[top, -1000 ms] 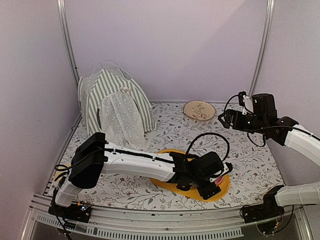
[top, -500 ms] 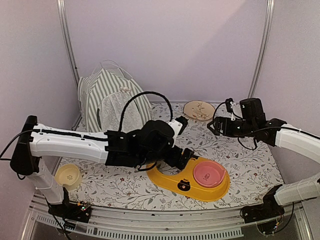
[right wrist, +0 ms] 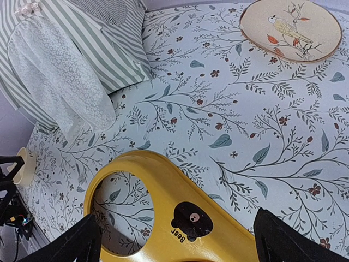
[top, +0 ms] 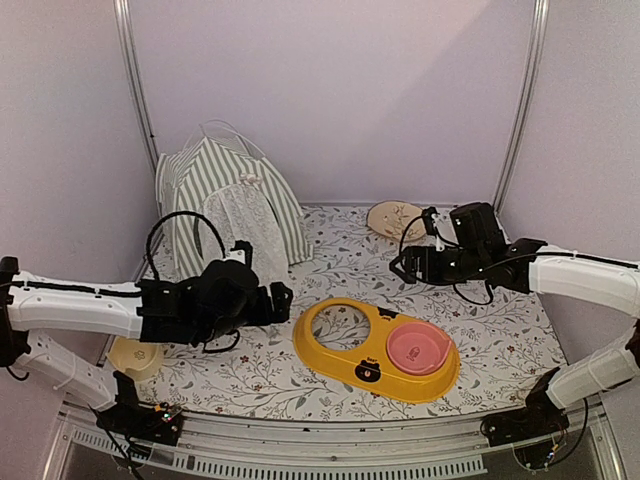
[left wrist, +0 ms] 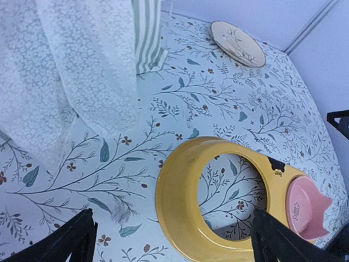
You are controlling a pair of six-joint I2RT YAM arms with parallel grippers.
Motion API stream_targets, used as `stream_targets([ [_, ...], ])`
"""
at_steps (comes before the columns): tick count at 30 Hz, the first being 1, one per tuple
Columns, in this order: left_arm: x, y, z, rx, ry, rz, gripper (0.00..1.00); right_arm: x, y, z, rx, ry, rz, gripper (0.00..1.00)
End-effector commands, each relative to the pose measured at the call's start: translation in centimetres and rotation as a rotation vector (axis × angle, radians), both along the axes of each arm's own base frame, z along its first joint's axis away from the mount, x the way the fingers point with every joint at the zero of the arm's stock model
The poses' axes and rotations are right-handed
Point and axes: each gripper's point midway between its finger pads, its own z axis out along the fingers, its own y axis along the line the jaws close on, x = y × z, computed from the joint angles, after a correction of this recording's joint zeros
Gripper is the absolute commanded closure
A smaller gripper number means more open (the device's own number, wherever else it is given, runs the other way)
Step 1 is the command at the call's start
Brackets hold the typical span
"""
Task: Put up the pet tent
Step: Place the pet food bowl in the pet food container, then pick up the pet food bowl at the corner of the board.
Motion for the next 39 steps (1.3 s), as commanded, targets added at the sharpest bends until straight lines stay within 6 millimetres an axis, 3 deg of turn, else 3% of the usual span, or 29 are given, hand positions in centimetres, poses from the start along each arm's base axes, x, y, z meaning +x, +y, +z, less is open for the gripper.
stream_targets([
  [1, 0.6, 4.9, -0.6, -0.089, 0.039, 0.204, 0.01, 0.7, 1.0, 1.8, 0.038, -0.042, 0.007, 0.01],
  [6, 0.3, 7.6, -1.1, -0.133, 0.047, 0.274, 0.0, 0.6, 1.0, 1.6, 0.036, -0.036, 0.008, 0.01],
  [15, 0.0, 10.2, -2.2, -0.137, 0.083, 0.348, 0.0, 0.7, 1.3, 1.7, 0.041, -0.037, 0.012, 0.01],
  [19, -1.3, 13.6, -4.5, -0.1, 0.169, 0.5, 0.0, 0.6, 1.4, 1.7, 0.039, -0.037, 0.015, 0.01],
  [25, -5.0, 19.3, -7.8, -0.03, 0.323, 0.758, 0.01, 0.4, 1.5, 1.3, 0.055, -0.037, 0.019, 0.01],
  [29, -6.8, 22.1, -8.6, -0.012, 0.354, 0.879, 0.01, 0.5, 2.0, 1.0, 0.059, -0.028, 0.033, 0.01],
  [34, -6.3, 24.9, -7.0, -0.046, 0.272, 0.95, 0.0, 0.6, 2.3, 1.3, 0.061, -0.034, 0.043, 0.01],
  [39, -3.8, 28.2, -6.2, -0.03, 0.224, 0.971, 0.0, 0.5, 2.3, 1.3, 0.06, -0.035, 0.046, 0.01],
])
